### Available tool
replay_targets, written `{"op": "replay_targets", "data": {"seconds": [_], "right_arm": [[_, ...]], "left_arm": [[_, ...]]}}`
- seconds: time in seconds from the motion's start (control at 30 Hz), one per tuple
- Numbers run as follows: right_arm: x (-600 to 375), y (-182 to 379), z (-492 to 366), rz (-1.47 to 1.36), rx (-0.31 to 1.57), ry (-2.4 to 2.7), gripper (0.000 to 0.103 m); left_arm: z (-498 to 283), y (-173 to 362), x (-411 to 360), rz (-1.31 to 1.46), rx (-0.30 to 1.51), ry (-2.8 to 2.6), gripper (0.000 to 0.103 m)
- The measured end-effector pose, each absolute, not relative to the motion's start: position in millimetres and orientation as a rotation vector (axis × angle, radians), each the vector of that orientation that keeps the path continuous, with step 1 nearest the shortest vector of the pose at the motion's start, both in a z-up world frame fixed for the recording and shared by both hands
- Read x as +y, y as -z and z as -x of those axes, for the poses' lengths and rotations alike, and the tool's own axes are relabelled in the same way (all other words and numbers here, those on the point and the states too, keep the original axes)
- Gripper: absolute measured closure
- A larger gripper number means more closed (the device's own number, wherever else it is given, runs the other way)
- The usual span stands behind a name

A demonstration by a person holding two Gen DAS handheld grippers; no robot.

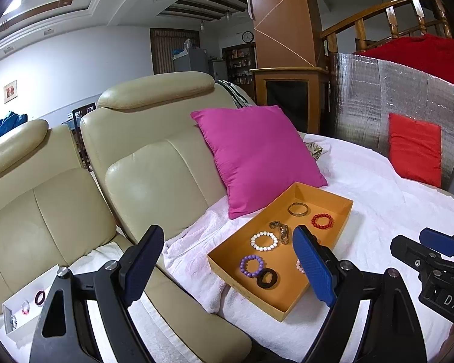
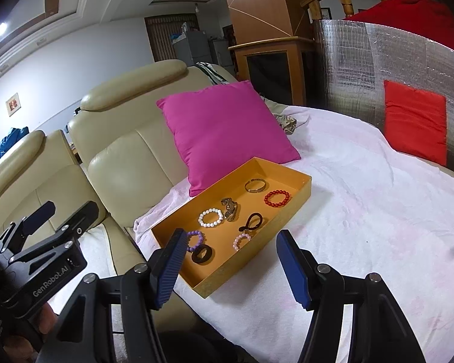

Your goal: Organize jewelry

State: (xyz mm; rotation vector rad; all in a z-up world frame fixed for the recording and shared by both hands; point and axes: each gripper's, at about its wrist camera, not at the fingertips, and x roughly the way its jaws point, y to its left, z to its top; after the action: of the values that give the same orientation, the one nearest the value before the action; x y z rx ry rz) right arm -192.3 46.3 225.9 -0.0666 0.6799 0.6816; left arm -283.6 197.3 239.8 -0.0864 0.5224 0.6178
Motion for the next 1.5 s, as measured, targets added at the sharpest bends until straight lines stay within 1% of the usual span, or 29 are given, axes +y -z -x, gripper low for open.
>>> {"op": "replay_targets", "data": {"seconds": [1.5], "right_arm": [[46,-219,176,0.053,0.7,-0.668,0.038]], "left_arm": [[270,-234,198,0.064,0.545,-0.601,0.016]]}}
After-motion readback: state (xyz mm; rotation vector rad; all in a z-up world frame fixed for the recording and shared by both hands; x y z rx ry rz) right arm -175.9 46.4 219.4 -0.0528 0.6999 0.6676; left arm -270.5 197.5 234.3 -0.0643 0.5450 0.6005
